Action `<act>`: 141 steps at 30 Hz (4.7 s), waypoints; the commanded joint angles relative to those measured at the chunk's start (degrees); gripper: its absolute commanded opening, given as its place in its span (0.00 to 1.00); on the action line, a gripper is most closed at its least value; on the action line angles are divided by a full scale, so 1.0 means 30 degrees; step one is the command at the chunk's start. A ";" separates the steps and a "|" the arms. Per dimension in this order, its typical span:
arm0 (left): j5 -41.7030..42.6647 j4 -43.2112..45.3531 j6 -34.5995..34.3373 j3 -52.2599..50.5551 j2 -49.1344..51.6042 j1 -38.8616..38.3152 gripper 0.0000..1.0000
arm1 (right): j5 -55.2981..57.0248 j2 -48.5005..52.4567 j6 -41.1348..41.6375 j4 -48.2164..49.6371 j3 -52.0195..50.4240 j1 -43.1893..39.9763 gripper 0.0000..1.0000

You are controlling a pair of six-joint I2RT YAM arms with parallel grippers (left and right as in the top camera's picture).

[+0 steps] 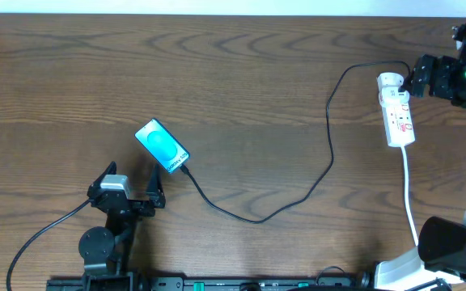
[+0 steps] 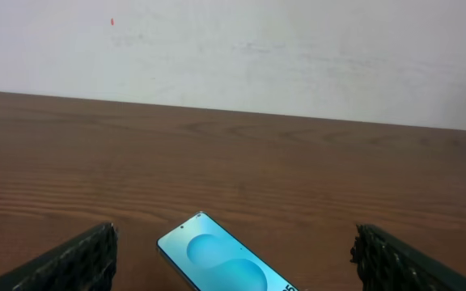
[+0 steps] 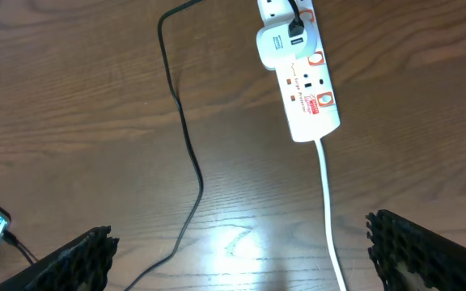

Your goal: Plug charger to phone and switch on socket

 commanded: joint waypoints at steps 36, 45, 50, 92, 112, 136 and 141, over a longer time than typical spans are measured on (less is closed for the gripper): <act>0.0313 -0.0969 0.0321 -0.0153 -0.0117 -0.0073 0.93 | 0.0066 -1.6094 -0.2106 3.1088 -2.8727 0.4772 0.99; 0.0313 -0.0969 0.0321 -0.0153 -0.0117 -0.0073 0.93 | 0.0233 -2.2731 -0.4335 3.3208 -3.5394 0.4772 0.99; 0.0313 -0.0969 0.0321 -0.0153 -0.0117 -0.0073 0.93 | 0.1020 -2.7314 -0.4335 3.3201 -3.9197 0.5005 0.99; 0.0313 -0.0969 0.0321 -0.0153 -0.0117 -0.0073 0.93 | 0.4648 -3.3317 0.0510 2.8414 -4.0144 0.5129 0.99; 0.0313 -0.0969 0.0321 -0.0153 -0.0117 -0.0073 0.93 | 0.4976 -3.3310 0.0743 2.8494 -4.0144 0.5122 0.99; 0.0313 -0.0969 0.0321 -0.0153 -0.0117 -0.0073 0.93 | 0.4976 -3.3310 0.0743 2.8494 -4.0144 0.5122 0.99; 0.0313 -0.0969 0.0321 -0.0153 -0.0117 -0.0073 0.93 | 0.4976 -3.3310 0.0743 2.8494 -4.0144 0.5129 0.99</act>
